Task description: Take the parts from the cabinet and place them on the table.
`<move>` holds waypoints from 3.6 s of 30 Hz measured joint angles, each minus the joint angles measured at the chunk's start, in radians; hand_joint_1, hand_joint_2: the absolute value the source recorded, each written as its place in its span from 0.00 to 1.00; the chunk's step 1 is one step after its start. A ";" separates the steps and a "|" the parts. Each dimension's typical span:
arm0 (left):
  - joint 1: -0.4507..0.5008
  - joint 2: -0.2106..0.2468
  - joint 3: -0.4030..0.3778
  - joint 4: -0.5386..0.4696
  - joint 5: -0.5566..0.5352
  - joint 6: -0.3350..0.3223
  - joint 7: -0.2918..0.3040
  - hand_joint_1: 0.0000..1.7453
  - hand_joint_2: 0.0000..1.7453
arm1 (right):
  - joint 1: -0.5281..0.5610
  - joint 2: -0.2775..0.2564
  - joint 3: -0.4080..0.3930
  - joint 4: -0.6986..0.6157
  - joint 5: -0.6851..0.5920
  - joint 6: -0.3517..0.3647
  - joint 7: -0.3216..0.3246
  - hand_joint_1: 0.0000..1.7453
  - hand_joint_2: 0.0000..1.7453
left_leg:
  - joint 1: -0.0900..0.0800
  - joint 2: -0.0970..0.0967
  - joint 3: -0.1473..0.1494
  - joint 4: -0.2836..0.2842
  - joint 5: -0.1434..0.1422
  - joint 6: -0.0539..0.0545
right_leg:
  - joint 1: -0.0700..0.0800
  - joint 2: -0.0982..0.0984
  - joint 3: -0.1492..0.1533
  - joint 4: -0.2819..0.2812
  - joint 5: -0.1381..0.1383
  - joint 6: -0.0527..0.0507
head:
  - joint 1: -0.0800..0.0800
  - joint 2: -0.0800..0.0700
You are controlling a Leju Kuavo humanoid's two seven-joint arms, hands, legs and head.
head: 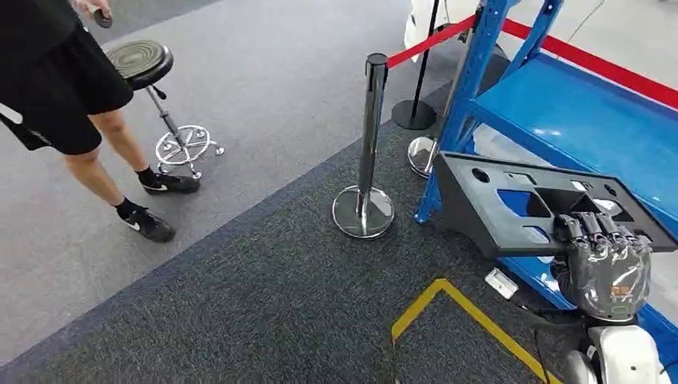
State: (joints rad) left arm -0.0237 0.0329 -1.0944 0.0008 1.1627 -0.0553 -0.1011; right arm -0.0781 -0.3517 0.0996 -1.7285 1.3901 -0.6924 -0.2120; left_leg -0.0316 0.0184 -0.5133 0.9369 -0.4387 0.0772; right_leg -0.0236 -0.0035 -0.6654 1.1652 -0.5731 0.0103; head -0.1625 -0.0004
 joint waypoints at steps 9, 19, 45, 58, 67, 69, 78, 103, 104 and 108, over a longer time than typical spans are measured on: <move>-0.001 -0.004 -0.001 0.001 -0.004 0.000 -0.005 0.00 1.00 | 0.008 0.001 -0.006 0.005 -0.010 -0.001 -0.007 1.00 1.00 | 0.010 -0.114 -0.158 0.110 0.055 -0.039 | -0.012 0.082 0.164 -0.103 0.008 0.008 | -0.001 0.000; 0.009 -0.003 -0.002 0.004 -0.010 -0.002 -0.044 0.00 1.00 | 0.012 0.006 -0.011 0.010 -0.018 -0.001 -0.006 1.00 1.00 | 0.031 -0.027 -0.231 0.400 -0.089 -0.090 | -0.009 -0.057 0.091 -0.105 0.063 -0.025 | -0.006 0.000; 0.006 0.000 -0.003 0.002 -0.011 0.003 -0.026 0.00 1.00 | 0.007 0.007 -0.007 0.023 -0.011 -0.003 0.032 1.00 1.00 | 0.011 -0.048 -0.134 0.213 -0.088 -0.064 | -0.007 0.005 0.097 -0.120 0.085 -0.023 | -0.008 0.000; 0.013 0.011 -0.003 -0.002 -0.005 0.019 -0.006 0.00 1.00 | 0.019 0.006 -0.008 0.006 -0.008 -0.003 0.047 1.00 1.00 | 0.024 -0.006 -0.082 0.074 0.001 -0.034 | -0.014 -0.129 0.120 -0.130 0.063 0.026 | -0.009 0.000; 0.012 0.010 -0.003 -0.023 -0.003 0.027 -0.004 0.00 1.00 | 0.041 0.006 -0.011 0.000 -0.008 -0.003 0.048 1.00 1.00 | 0.014 -0.119 -0.074 0.095 -0.011 -0.013 | -0.001 0.026 0.048 -0.030 0.078 0.003 | -0.008 0.000; 0.008 0.008 -0.003 -0.023 -0.004 0.025 -0.006 0.00 1.00 | 0.045 0.006 -0.012 -0.002 -0.008 -0.003 0.047 1.00 1.00 | 0.011 -0.146 -0.093 0.123 -0.020 -0.024 | -0.010 0.119 0.075 -0.104 0.076 0.002 | -0.008 0.000; 0.013 0.007 -0.003 -0.023 -0.005 0.019 -0.018 0.00 1.00 | 0.047 0.007 -0.016 -0.010 -0.006 -0.004 0.048 1.00 1.00 | 0.026 -0.031 -0.243 0.383 -0.134 -0.069 | 0.000 -0.022 0.109 -0.124 0.071 -0.025 | -0.014 0.000; 0.011 -0.003 -0.003 -0.012 -0.010 -0.026 -0.029 0.00 1.00 | 0.105 -0.025 -0.042 -0.058 0.039 -0.005 0.104 1.00 1.00 | 0.015 -0.186 -0.095 0.114 -0.024 -0.030 | -0.008 0.061 0.074 -0.091 0.074 0.003 | -0.013 0.000; 0.010 -0.001 -0.005 -0.012 -0.015 -0.026 -0.029 0.00 1.00 | 0.113 -0.029 -0.043 -0.067 0.048 -0.005 0.120 1.00 1.00 | 0.015 -0.191 -0.097 0.118 -0.028 -0.033 | -0.018 0.046 0.079 -0.099 0.076 -0.006 | -0.013 0.000; 0.006 -0.001 -0.027 -0.013 -0.053 -0.017 -0.018 0.00 1.00 | 0.180 -0.084 -0.045 -0.100 0.085 -0.005 0.203 1.00 1.00 | 0.016 -0.033 -0.203 0.341 -0.147 -0.055 | -0.004 -0.015 0.094 -0.108 0.070 -0.020 | -0.016 0.000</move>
State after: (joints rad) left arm -0.0182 0.0320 -1.1216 -0.0122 1.1097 -0.0721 -0.1186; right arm 0.1018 -0.4357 0.0542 -1.8288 1.4748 -0.6970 -0.0091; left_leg -0.0159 -0.0144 -0.7162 1.2784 -0.5856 0.0224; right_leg -0.0280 -0.0186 -0.5710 1.0573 -0.5026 -0.0101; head -0.1785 -0.0004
